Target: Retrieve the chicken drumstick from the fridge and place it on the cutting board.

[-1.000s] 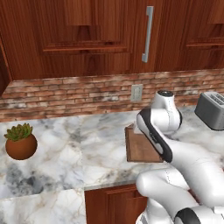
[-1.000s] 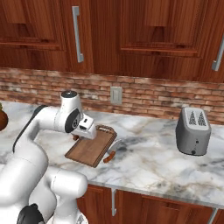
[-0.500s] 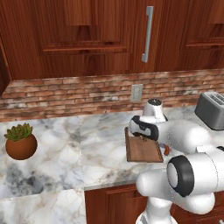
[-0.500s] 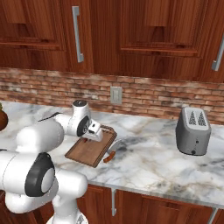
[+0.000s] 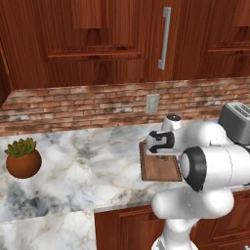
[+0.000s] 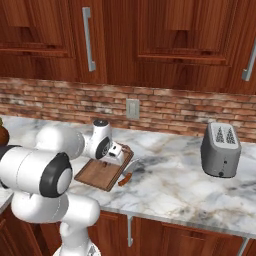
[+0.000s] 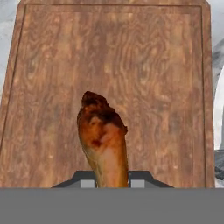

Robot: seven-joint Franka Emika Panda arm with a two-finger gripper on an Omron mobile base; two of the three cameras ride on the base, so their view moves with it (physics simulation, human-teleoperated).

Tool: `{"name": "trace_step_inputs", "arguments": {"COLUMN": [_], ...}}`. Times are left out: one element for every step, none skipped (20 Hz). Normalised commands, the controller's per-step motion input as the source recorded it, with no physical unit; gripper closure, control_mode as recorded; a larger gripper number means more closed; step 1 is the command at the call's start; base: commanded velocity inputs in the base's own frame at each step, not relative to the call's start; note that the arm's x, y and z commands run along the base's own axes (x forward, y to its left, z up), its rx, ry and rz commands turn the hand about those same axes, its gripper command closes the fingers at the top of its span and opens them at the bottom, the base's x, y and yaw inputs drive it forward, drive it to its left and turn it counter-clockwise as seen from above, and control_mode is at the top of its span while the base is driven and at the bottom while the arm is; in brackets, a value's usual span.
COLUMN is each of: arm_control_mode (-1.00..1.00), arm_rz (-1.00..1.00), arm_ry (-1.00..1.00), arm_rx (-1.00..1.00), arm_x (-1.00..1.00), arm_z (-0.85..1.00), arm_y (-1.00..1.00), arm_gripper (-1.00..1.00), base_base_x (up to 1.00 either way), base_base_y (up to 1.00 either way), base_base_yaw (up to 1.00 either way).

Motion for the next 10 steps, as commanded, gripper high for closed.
{"name": "trace_step_inputs", "arguments": {"arm_control_mode": [-1.00, -1.00, -1.00, -1.00, -1.00, -1.00, -1.00, -1.00, -1.00, -1.00], "arm_rz": [0.00, 0.00, 0.00, 0.00, 0.00, 0.00, 0.00, 0.00, -0.03, -0.02], "arm_ry": [0.00, 0.00, 0.00, 0.00, 0.00, 0.00, 0.08, 0.02, 0.00, 0.00], "arm_rx": [0.00, 0.00, 0.00, 0.00, 0.00, 0.00, 0.00, 0.00, 0.00, 0.00], "arm_x": [0.19, 0.16, 0.11, 0.05, 0.00, 0.00, 0.00, 0.00, 0.00, 0.00], "arm_z": [-0.15, -0.16, -0.16, -0.16, -0.11, -0.05, 0.00, 0.00, 0.00, 0.09], "arm_y": [0.00, 0.00, 0.00, 0.00, 0.00, 0.00, 0.00, 0.00, 0.00, 0.00], "arm_gripper": [-1.00, -1.00, -1.00, -1.00, -1.00, -1.00, -1.00, -1.00, -1.00, -1.00], "base_base_x": [0.00, 0.00, 0.00, 0.00, 0.00, 0.00, 0.00, 0.00, 0.00, 0.00], "base_base_y": [0.00, 0.00, 0.00, 0.00, 0.00, 0.00, 0.00, 0.00, 0.00, 0.00], "base_base_yaw": [0.00, 0.00, 0.00, 0.00, 0.00, 0.00, 0.00, 0.00, 0.00, 0.00]}}
